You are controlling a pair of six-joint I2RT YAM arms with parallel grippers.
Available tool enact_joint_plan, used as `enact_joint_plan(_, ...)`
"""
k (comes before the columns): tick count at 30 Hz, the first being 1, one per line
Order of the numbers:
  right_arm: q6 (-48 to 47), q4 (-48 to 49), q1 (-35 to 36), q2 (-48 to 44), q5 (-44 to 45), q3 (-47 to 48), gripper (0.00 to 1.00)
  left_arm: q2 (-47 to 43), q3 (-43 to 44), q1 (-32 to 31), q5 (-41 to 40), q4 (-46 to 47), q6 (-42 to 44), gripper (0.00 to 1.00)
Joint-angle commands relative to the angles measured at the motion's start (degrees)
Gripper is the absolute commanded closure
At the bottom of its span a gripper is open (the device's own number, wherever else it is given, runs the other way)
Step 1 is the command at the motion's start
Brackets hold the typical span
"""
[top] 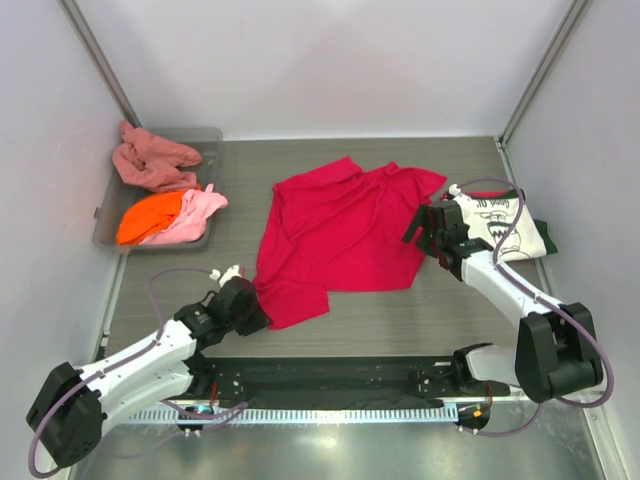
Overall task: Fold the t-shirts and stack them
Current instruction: Flatten the tshirt out
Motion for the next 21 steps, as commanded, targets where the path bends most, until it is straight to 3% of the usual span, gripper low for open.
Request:
enact_joint_plan(1, 1.1, -1.1, 0.2, -4.1, 1.8, 0.0, 0.13, -1.0, 2.1, -0.1, -1.3, 4.0, 0.8, 1.0)
enact_joint_plan(8, 1.9, -11.3, 0.2, -7.0, -2.2, -1.7, 0.1, -2.6, 15.0, 5.5, -0.9, 0.6, 6.3, 1.0)
enact_joint_plan(14, 2.8, -8.0, 0.2, -12.7, -14.7, -7.9, 0.11, 2.1, 24.7, 17.7, 14.0, 4.2, 7.2, 1.0)
enact_joint_plan(17, 3.8, -5.3, 0.2, -13.2, -19.9, -10.3, 0.12, 6.3, 30.2, 19.6, 16.1, 5.8, 6.7, 1.0)
enact_joint_plan(21, 3.7, -5.2, 0.2, -10.1, -17.1, -10.7, 0.14, 10.6, 35.4, 21.6, 16.4, 8.6, 5.2, 1.0)
